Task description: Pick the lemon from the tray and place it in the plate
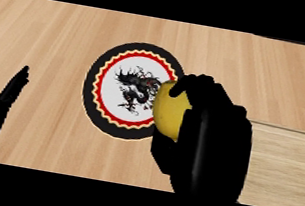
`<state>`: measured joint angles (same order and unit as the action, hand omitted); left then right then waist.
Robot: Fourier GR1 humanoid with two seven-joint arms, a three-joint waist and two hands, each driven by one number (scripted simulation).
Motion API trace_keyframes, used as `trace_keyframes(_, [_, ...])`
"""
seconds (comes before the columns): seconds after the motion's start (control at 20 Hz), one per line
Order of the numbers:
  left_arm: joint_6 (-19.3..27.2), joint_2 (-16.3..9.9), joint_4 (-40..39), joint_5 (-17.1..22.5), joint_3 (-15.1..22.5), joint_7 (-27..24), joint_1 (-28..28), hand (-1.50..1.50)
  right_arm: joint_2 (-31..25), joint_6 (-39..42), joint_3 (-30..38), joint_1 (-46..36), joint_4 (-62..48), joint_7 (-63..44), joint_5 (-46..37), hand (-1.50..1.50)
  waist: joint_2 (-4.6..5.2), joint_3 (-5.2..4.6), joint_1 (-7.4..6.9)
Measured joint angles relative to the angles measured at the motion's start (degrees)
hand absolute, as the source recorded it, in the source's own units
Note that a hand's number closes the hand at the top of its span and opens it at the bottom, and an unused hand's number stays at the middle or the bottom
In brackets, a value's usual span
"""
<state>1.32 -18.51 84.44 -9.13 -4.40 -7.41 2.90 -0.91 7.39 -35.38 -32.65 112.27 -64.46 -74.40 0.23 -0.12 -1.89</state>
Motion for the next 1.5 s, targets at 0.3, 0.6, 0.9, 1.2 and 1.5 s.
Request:
trace_keyframes(0.3, [-0.3,0.0,-0.3,-0.4,0.1,-0.4,-0.6,0.0,0.4,-4.8,4.4,-9.0,-15.3,-0.3,9.5,1.5,0.22,0.03,-0.85])
trace_keyframes(0.6, [-0.7,0.5,0.5,-0.9,1.0,0.0,-0.6,0.0,0.4,-11.2,5.8,-15.8,-31.4,1.2,18.2,1.5,0.41,0.05,-1.73])
trace_keyframes(0.9, [-0.5,1.1,-0.5,-1.3,1.1,-0.6,-1.6,0.0,0.5,-21.9,4.8,-18.1,-43.0,3.6,26.9,1.5,0.63,0.08,-2.44])
trace_keyframes(1.2, [-0.8,1.4,-0.4,-1.6,1.6,-0.3,-2.0,0.0,0.4,-32.1,5.5,-19.4,-52.1,4.2,31.9,-1.5,0.7,0.1,-2.78])
trace_keyframes(1.5, [-0.4,1.4,-0.1,-2.0,1.3,-0.1,-1.6,0.0,0.5,-43.7,3.8,-22.5,-57.8,6.7,34.7,-1.5,0.48,0.1,-2.25])
